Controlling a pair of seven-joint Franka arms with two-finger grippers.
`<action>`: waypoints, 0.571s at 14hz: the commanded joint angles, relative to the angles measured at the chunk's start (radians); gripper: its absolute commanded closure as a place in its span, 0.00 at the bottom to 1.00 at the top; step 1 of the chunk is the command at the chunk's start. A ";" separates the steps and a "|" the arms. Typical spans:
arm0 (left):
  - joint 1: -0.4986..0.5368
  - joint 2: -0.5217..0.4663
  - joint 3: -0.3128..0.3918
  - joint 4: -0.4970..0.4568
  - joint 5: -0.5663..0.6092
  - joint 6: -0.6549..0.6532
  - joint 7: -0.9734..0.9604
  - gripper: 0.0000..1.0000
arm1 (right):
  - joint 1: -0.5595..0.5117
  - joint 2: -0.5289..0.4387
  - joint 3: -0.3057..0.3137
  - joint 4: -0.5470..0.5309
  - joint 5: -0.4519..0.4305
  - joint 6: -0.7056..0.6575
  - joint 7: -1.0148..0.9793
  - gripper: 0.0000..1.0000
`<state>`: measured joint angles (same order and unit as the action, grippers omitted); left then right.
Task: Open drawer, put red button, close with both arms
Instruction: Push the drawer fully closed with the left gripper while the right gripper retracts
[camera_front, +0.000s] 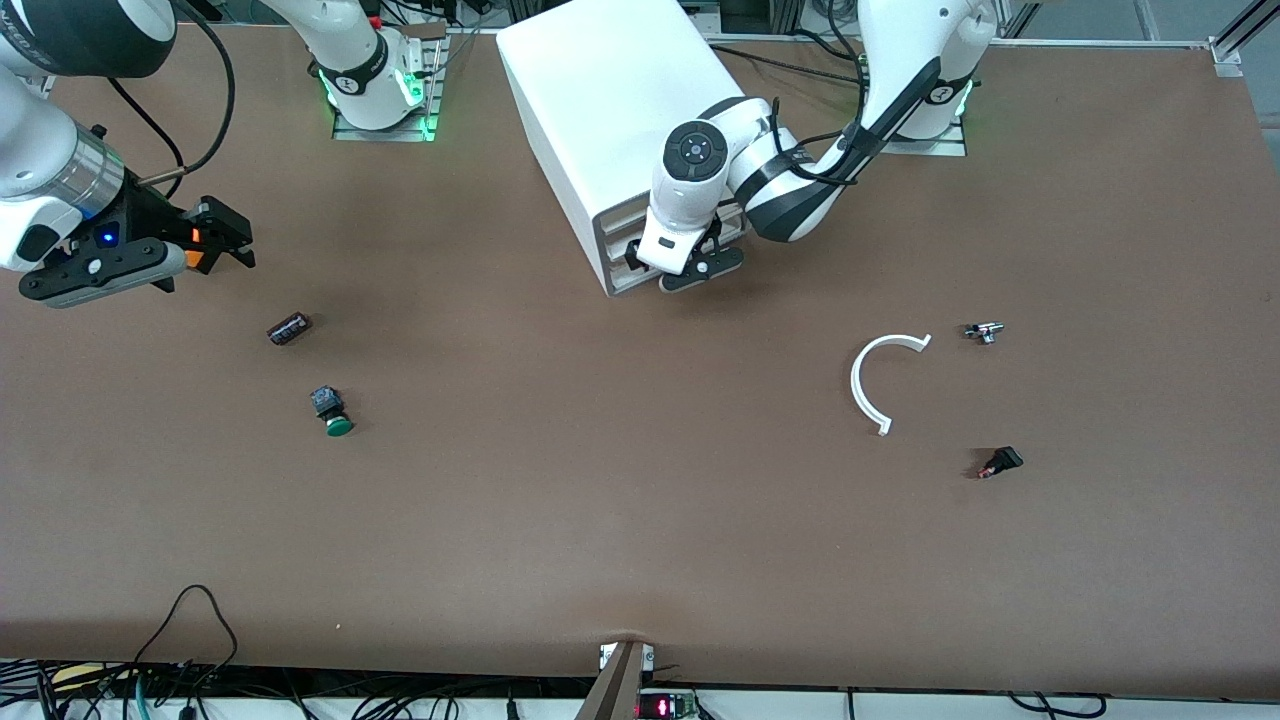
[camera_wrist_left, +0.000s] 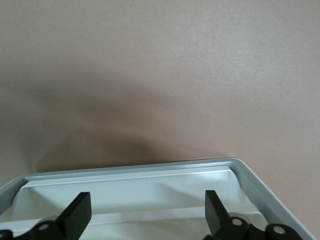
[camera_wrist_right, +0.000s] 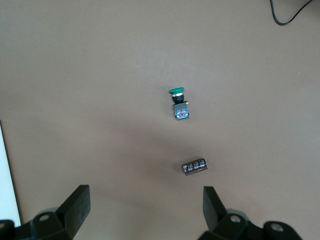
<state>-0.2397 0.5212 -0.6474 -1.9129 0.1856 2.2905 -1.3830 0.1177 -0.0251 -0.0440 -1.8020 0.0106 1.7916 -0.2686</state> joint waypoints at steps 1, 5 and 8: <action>0.051 0.014 -0.001 0.055 0.023 -0.011 0.103 0.00 | -0.004 0.013 0.006 0.041 -0.012 -0.009 -0.008 0.00; 0.173 0.006 -0.003 0.099 0.023 -0.089 0.310 0.00 | -0.010 0.016 0.004 0.061 -0.009 -0.029 0.000 0.00; 0.230 -0.029 0.003 0.129 0.018 -0.167 0.433 0.00 | -0.012 0.017 -0.004 0.061 -0.005 -0.029 0.002 0.00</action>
<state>-0.0245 0.5195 -0.6397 -1.8095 0.1857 2.1768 -1.0150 0.1168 -0.0201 -0.0485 -1.7667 0.0106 1.7824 -0.2684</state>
